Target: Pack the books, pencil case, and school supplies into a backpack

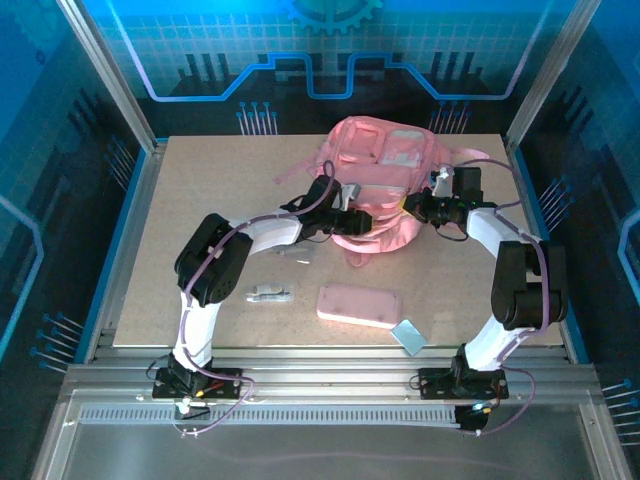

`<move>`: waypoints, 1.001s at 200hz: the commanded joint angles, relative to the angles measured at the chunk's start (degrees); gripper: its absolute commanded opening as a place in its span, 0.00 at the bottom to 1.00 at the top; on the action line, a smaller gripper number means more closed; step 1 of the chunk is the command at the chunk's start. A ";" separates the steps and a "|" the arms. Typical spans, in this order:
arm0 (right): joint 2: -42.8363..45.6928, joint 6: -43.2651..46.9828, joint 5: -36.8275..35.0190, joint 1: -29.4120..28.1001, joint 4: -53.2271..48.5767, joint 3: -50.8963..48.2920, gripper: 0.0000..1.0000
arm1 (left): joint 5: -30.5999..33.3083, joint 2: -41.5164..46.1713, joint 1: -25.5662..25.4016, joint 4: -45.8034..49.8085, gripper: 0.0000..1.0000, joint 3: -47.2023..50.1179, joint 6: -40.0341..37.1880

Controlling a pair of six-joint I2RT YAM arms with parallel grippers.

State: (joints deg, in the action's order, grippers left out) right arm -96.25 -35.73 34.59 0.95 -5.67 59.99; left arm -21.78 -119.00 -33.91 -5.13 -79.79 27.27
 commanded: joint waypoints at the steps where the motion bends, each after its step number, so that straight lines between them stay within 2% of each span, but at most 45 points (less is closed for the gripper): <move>1: 0.88 1.36 5.36 -0.73 5.06 0.30 0.00 | -3.87 -0.72 -2.56 3.66 0.31 -4.76 -4.47; 25: 0.81 1.36 5.23 -0.74 5.06 0.48 0.00 | -2.41 -1.37 -2.44 7.89 0.20 -6.68 -7.77; 62: 0.19 1.27 4.96 -0.45 5.05 0.75 0.00 | -2.56 0.12 -2.48 9.45 0.00 -6.33 -9.08; 88: -0.03 1.01 4.81 -0.05 5.14 0.83 0.00 | -1.57 2.88 -2.40 11.60 0.00 -4.97 -10.84; 109: 0.44 1.35 4.47 0.53 4.47 0.75 0.00 | 4.90 5.98 -1.20 16.43 0.00 -3.91 -13.55; 149: 1.01 2.24 2.51 1.96 1.59 0.75 0.00 | 11.93 11.55 6.08 18.68 0.00 2.20 -14.23; 177: 0.67 1.80 2.63 2.91 1.19 0.96 0.00 | 19.59 13.76 9.50 20.25 0.00 4.84 -16.68; 200: -0.05 1.23 1.87 3.06 0.76 2.20 0.00 | 19.10 13.76 10.46 20.83 0.00 4.23 -16.73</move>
State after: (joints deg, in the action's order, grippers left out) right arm -96.55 -35.77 36.97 1.61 -7.03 59.99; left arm -8.40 -107.90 -25.10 10.57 -75.90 12.62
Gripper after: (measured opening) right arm 0.059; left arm 0.042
